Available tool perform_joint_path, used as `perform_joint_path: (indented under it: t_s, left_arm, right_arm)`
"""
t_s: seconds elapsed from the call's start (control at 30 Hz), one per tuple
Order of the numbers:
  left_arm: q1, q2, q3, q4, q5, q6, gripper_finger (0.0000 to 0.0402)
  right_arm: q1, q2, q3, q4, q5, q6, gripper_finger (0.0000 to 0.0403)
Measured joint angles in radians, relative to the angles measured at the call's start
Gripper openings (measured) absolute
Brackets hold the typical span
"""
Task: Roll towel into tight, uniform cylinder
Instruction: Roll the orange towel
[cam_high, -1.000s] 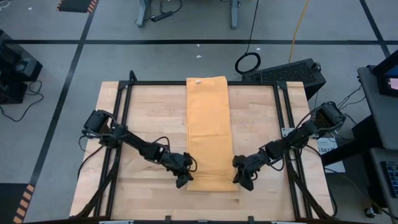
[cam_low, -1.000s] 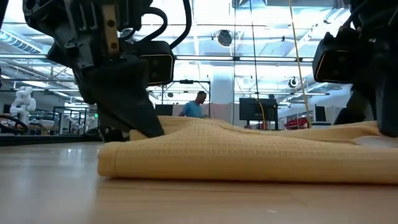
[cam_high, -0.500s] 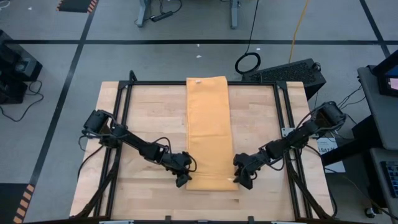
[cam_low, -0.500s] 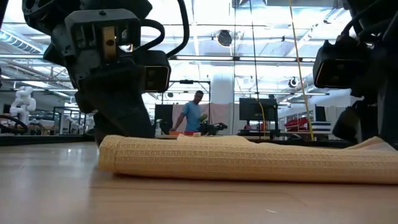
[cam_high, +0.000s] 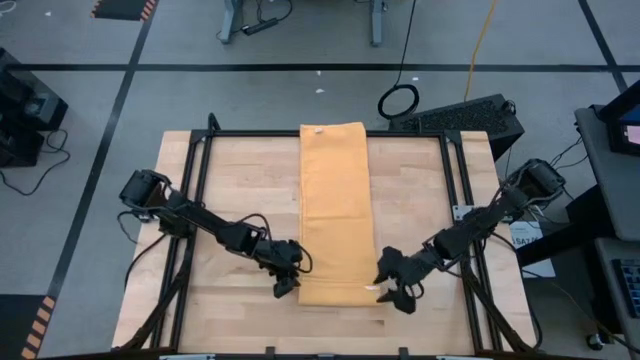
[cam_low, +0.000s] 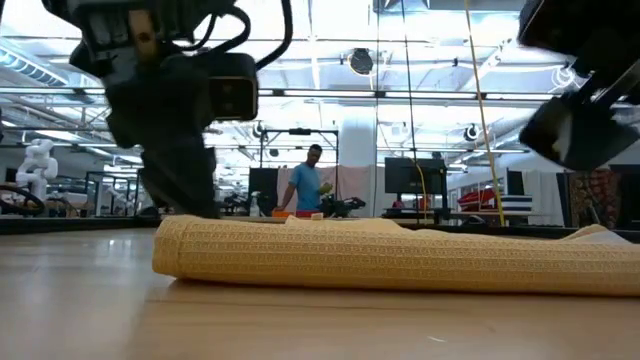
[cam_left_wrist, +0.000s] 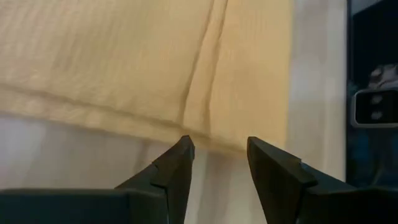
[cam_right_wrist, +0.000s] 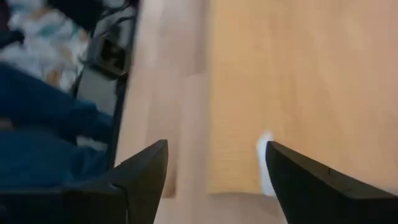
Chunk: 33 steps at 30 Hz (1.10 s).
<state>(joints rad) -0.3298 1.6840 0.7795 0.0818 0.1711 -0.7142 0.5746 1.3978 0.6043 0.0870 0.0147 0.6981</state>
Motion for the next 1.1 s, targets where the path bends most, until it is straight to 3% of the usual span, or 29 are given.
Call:
perform_joint_path:
  t_s: [0.27, 0.43, 0.63, 0.83, 1.1]
  left_arm:
    - [-0.119, -0.003, 0.108, 0.011, -0.067, 0.24, 0.0189]
    - [-0.223, 0.006, 0.224, 0.01, -0.266, 0.395, 0.0231]
    - [-0.3, 0.058, 0.242, -0.115, -0.507, 0.464, 0.025]
    - [-0.344, 0.13, 0.243, -0.101, -0.596, 0.549, 0.025]
    - [-0.344, 0.223, 0.243, -0.016, -0.596, 0.541, 0.0251]
  right_arm:
    - [0.08, 0.077, 0.014, 0.003, 0.061, -0.134, 0.0237]
    - [0.108, 0.116, 0.015, 0.022, 0.123, -0.146, 0.0225]
    - [0.137, 0.137, 0.014, 0.028, 0.203, -0.176, 0.0223]
    - [0.148, 0.137, 0.014, 0.004, 0.221, -0.187, 0.022]
    - [0.15, 0.14, 0.014, 0.023, 0.193, -0.191, 0.0188]
